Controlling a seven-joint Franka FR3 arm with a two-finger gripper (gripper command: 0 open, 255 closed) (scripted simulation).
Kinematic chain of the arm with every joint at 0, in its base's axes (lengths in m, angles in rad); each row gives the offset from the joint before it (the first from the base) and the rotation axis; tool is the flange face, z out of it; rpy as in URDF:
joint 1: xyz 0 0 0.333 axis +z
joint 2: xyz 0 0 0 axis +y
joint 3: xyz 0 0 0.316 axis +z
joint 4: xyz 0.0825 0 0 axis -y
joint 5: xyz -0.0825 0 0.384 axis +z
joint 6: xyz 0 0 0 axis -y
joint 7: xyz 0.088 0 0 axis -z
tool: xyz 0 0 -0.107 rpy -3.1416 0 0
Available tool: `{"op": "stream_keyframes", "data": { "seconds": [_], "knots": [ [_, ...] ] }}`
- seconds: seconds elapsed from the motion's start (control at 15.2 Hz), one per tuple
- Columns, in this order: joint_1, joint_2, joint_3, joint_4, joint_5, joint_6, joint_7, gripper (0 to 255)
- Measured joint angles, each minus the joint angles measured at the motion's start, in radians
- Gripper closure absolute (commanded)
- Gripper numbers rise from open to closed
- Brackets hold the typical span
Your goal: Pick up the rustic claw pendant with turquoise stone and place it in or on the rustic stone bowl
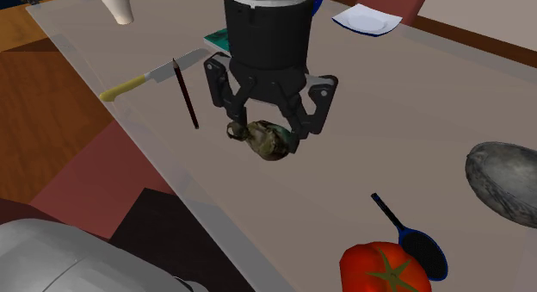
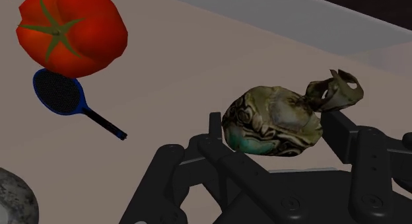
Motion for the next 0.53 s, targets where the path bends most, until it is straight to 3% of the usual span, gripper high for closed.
{"op": "stream_keyframes", "data": {
  "seconds": [0.4, 0.53],
  "knots": [
    [0.006, 0.019, 0.013, 0.086, 0.013, -0.067, -0.004, 255],
    [0.002, 0.05, -0.016, 0.111, -0.008, -0.057, -0.031, 255]
  ]
}}
